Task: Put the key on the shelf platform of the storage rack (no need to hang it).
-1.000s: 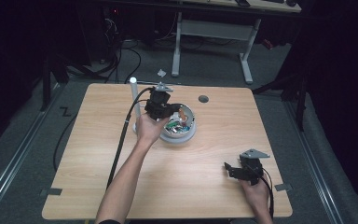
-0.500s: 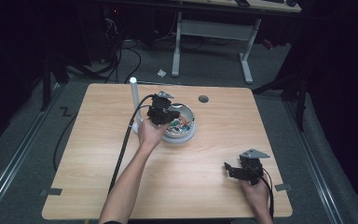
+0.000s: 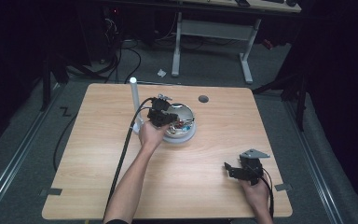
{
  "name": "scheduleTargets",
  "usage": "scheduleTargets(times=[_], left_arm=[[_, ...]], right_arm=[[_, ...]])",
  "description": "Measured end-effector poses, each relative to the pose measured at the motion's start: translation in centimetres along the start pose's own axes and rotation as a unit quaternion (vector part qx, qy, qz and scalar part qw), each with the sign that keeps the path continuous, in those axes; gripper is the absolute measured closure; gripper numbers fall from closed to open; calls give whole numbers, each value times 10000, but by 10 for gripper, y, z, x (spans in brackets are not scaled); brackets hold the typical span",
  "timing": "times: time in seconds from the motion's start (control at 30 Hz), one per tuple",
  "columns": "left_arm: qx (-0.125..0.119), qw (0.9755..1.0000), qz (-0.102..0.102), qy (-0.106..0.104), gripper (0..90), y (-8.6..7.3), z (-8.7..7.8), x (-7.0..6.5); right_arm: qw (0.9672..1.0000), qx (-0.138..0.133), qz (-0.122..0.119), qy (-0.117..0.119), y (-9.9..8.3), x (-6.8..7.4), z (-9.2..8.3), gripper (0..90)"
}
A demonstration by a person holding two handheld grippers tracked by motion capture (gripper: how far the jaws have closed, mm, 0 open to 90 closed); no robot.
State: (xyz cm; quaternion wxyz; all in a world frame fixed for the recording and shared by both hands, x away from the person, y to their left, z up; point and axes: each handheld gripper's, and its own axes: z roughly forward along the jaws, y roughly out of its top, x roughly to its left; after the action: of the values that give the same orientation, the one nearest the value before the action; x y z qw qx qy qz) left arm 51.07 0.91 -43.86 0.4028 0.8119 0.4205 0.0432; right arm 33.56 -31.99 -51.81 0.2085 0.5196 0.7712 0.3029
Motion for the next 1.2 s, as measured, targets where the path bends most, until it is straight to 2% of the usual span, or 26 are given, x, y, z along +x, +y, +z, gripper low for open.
scheduleTargets(times=[0.23, 0.33, 0.37, 0.4, 0.63, 0.77, 0.9, 1.03, 1.1, 1.2], left_arm=[[-13, 9999, -93, -46, 895, -1, 9, -2], [156, 9999, 10, -49, 894, -4, 15, -5], [300, 9994, -158, -44, 893, -5, 16, -9], [237, 9997, 72, -29, 892, -5, 18, -6], [203, 9998, 28, 3, 880, -9, 16, -7], [163, 9997, -110, -131, 786, -12, 13, -2], [93, 9998, -113, -116, 697, -12, 9, -2], [-9, 10000, -39, -42, 587, -10, 3, -6], [-40, 10000, 60, 48, 530, -9, -1, -10], [-128, 9997, 150, 137, 475, -8, -9, -13]], right_arm=[[10000, 1, -1, 0, 0, 0, 0, 236], [10000, 0, -1, -1, 0, 0, 0, 236], [10000, 0, -1, -2, 0, 0, 0, 236], [10000, 0, 0, -1, 0, 0, 0, 236], [10000, 0, -1, 1, 0, 0, 0, 235], [10000, 1, -2, -1, 0, 0, 0, 235], [10000, 1, -2, -1, 0, 0, 0, 235], [10000, 1, -4, -1, 0, 0, 0, 235], [10000, 1, -2, -1, 0, 0, 0, 235], [10000, 1, -3, -1, 0, 0, 0, 235]])
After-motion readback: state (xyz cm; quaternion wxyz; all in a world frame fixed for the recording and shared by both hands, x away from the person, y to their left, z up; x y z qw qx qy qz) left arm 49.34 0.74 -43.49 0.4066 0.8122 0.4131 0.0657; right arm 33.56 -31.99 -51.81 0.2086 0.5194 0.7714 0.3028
